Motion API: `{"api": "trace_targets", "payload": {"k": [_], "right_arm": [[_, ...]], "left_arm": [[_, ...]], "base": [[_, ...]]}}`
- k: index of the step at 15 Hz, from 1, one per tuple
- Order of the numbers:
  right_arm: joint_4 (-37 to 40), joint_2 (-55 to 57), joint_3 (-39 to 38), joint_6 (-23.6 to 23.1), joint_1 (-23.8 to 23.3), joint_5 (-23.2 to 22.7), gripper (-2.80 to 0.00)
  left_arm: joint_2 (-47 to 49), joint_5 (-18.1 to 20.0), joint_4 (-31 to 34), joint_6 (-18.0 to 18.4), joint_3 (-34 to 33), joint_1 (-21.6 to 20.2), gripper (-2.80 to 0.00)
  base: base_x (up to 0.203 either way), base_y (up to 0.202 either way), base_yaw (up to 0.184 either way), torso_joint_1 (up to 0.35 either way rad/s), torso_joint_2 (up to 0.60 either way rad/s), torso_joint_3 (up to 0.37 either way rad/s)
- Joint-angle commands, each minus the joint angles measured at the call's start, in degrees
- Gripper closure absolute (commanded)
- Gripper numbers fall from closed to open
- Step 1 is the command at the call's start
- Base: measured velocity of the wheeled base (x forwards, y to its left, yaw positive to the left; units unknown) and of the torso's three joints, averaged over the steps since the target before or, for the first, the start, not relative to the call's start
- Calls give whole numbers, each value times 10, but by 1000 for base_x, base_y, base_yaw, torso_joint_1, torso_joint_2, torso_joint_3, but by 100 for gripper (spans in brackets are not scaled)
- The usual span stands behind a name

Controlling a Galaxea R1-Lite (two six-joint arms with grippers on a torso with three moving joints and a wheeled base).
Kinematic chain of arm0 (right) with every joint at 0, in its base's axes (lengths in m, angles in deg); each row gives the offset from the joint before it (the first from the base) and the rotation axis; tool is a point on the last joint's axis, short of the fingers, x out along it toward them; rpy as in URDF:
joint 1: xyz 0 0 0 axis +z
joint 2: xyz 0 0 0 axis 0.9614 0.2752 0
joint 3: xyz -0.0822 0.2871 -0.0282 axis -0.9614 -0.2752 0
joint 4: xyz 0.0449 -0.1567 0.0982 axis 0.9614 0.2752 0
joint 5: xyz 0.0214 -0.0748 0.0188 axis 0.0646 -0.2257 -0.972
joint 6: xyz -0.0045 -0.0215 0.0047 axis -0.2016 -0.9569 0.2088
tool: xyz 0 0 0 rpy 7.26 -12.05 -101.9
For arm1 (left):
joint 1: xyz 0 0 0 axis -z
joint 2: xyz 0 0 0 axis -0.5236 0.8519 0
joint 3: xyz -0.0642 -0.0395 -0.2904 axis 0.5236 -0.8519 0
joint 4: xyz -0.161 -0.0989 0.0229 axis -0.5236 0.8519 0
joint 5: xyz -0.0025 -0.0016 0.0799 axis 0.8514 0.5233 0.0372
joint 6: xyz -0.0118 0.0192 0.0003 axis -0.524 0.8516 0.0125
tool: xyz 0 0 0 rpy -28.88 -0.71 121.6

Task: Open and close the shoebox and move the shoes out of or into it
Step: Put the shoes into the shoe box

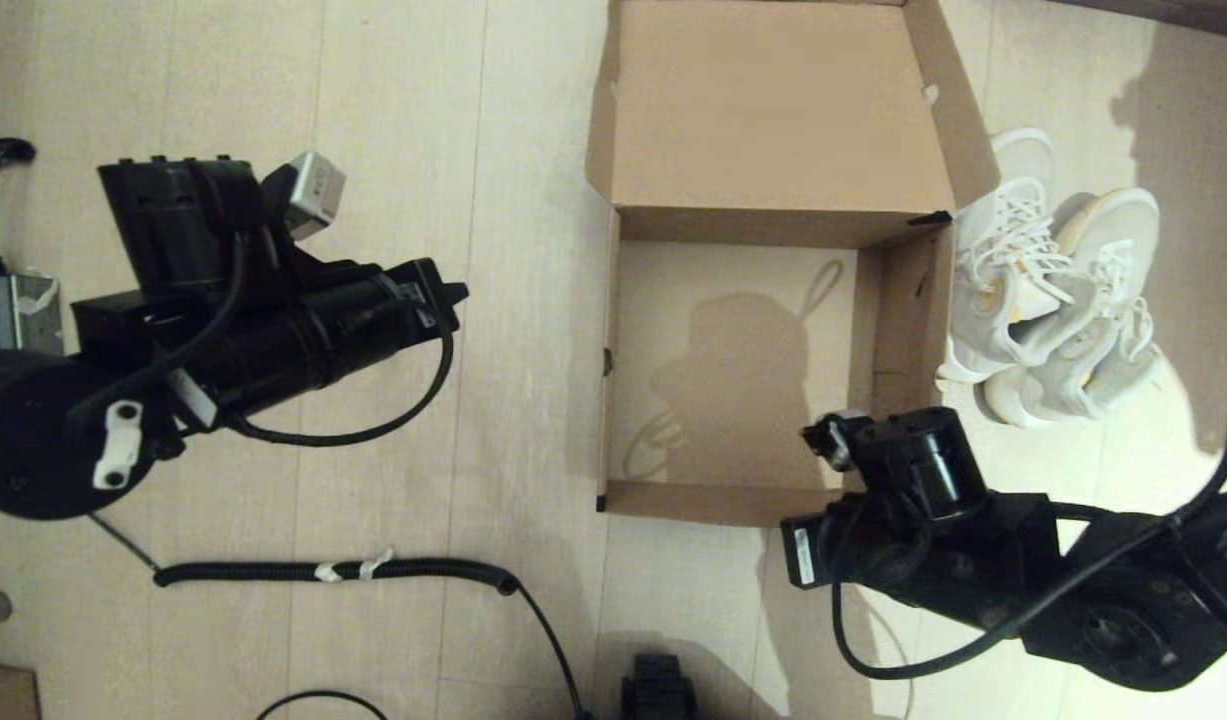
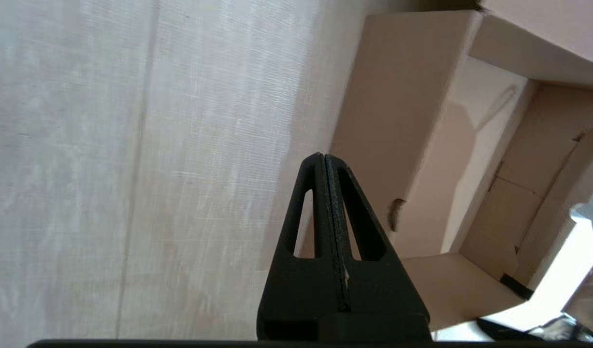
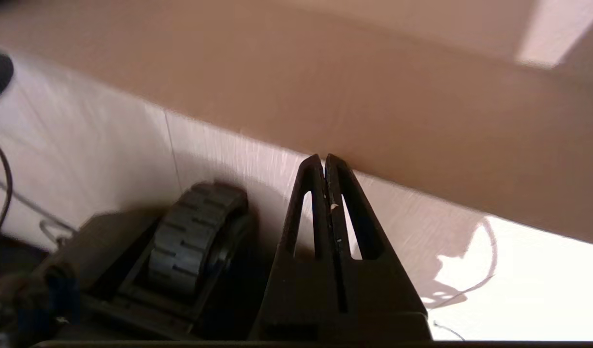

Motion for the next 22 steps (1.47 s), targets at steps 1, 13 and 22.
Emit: {"api": "trace_targets", "payload": {"k": [1, 13, 22], "right_arm": [[-2, -56, 3, -1, -7, 2, 0], [19, -173, 95, -83, -376, -25, -280], [-99, 12, 141, -76, -443, -54, -280]], "left_arm": [[-6, 0, -2, -1, -2, -4, 0], [-43, 1, -8, -4, -71, -35, 0], [-38, 6, -9, -8, -80, -41, 0]], "base": [[0, 0, 0, 0, 0, 0], [0, 0, 0, 0, 0, 0], [0, 0, 0, 0, 0, 0]]}}
